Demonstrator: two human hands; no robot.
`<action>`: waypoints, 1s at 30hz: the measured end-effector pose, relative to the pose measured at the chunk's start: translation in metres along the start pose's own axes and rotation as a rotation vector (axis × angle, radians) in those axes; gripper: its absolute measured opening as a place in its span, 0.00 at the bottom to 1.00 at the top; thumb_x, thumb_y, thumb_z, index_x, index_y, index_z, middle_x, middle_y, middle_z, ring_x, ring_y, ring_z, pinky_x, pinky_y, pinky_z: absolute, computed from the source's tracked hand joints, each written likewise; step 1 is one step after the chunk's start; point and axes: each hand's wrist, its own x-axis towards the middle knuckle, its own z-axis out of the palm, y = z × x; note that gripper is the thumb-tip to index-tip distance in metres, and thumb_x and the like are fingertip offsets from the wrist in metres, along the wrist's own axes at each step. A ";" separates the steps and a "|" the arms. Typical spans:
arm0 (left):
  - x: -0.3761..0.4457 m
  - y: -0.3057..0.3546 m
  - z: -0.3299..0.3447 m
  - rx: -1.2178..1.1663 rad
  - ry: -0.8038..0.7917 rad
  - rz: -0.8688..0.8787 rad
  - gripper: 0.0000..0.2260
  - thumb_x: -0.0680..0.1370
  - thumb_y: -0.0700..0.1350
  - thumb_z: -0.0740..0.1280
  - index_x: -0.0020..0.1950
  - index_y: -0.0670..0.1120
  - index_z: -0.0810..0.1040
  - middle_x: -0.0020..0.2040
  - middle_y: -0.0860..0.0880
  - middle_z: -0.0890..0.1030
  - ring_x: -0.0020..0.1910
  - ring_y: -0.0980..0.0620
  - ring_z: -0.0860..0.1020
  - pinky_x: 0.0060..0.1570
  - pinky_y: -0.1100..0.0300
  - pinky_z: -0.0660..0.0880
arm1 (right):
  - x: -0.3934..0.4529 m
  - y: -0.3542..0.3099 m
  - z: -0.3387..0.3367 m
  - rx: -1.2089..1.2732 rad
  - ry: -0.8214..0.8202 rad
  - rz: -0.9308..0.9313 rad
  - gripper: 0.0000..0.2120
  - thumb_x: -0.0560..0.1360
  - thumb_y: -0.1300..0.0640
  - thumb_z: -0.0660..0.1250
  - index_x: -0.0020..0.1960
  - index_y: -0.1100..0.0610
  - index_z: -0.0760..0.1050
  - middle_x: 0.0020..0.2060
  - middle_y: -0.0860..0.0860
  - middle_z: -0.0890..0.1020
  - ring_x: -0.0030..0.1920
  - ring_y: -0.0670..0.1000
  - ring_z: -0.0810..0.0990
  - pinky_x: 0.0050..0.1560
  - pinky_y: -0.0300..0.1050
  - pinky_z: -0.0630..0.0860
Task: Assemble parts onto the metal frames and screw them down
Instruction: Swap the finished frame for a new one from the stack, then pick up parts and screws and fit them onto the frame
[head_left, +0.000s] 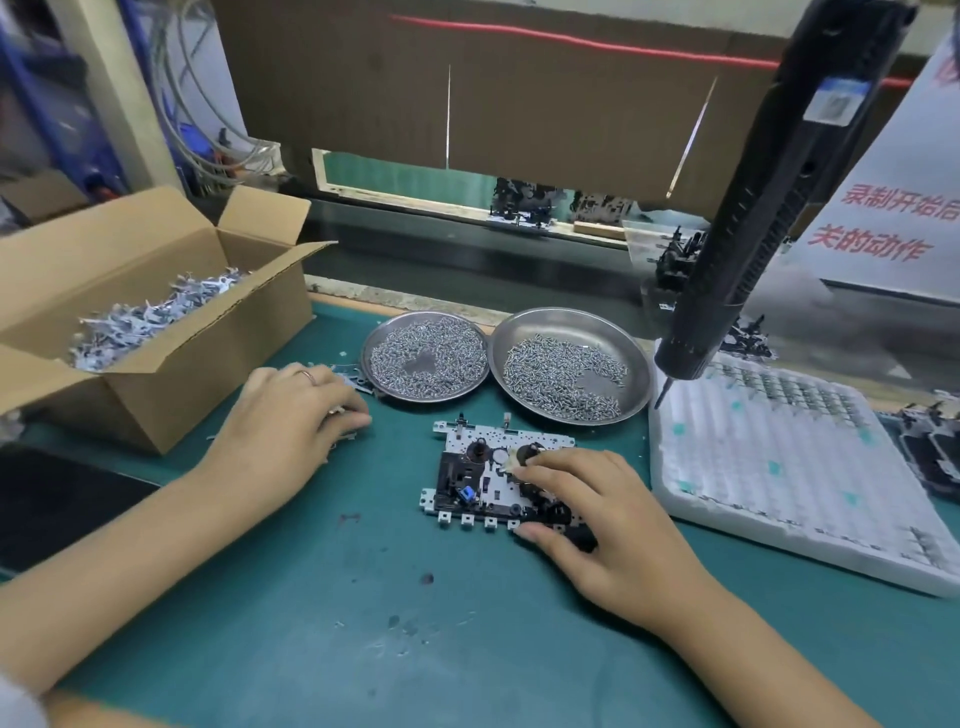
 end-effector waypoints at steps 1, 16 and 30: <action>0.003 0.000 -0.003 -0.035 0.042 -0.009 0.05 0.75 0.46 0.69 0.46 0.47 0.83 0.44 0.50 0.81 0.46 0.45 0.77 0.52 0.50 0.69 | 0.000 0.000 0.000 0.009 0.002 -0.001 0.20 0.75 0.45 0.63 0.61 0.56 0.77 0.55 0.50 0.79 0.56 0.48 0.74 0.58 0.44 0.68; 0.006 0.099 0.005 -0.937 0.086 0.048 0.09 0.68 0.50 0.72 0.48 0.56 0.81 0.37 0.58 0.83 0.36 0.60 0.80 0.41 0.63 0.77 | 0.021 -0.030 -0.004 1.055 0.318 0.473 0.18 0.66 0.59 0.75 0.55 0.54 0.78 0.42 0.54 0.82 0.39 0.49 0.81 0.48 0.49 0.81; 0.001 0.101 0.022 -1.160 -0.039 -0.086 0.18 0.65 0.56 0.75 0.53 0.58 0.80 0.37 0.54 0.85 0.40 0.56 0.83 0.47 0.63 0.78 | 0.025 -0.029 -0.004 0.994 0.308 0.500 0.14 0.69 0.71 0.72 0.46 0.52 0.82 0.36 0.49 0.83 0.39 0.49 0.83 0.43 0.38 0.78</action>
